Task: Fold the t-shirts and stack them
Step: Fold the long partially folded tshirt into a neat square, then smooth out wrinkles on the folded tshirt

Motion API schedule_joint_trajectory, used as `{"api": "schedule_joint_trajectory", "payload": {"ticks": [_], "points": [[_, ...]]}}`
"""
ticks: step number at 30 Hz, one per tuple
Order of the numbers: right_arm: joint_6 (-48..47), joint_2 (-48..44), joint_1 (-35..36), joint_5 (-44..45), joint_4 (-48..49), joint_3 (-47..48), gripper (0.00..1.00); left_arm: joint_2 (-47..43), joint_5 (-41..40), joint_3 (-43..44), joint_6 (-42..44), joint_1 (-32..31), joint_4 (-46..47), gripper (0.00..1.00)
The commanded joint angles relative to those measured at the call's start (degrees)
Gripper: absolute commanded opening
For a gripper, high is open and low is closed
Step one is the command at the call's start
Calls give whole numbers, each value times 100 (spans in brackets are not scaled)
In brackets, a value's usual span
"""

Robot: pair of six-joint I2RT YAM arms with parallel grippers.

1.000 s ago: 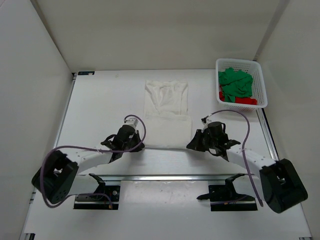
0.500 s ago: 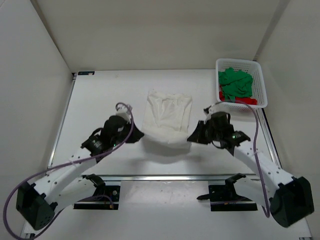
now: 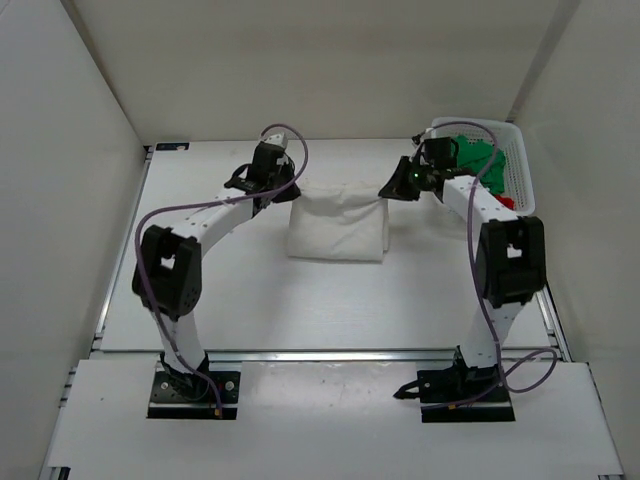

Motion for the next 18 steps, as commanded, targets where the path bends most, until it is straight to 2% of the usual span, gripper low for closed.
{"api": "schedule_joint_trajectory", "payload": {"ticks": [1,3,6,9,12,15,17,18], "points": [[-191,701,-128,-160,-71,1062,0,718,-124,886,31,170,-123,1],[-226,1134,-172,-82,-151,1467,1,1184,-105,1342,-57,258,-193,5],[-191,1723,-234,-265,-99,2012,9,1634,-35,1975,-198,433,-264,27],[-261,1882,-243,-275,-273,2653,36,1557,70,2003,-382,600,-11,41],[-454,1707,-85,-30,-529,2797,47,1258,27,1731,-357,663,254,44],[-613,1278,187,384,-425,2097,48,1248,88,1792,-260,566,210,41],[-552,1048,275,561,74,1517,33,1214,97,1495,-190,252,367,42],[-456,1056,232,474,277,1304,23,1213,97,1432,-172,67,525,42]]}}
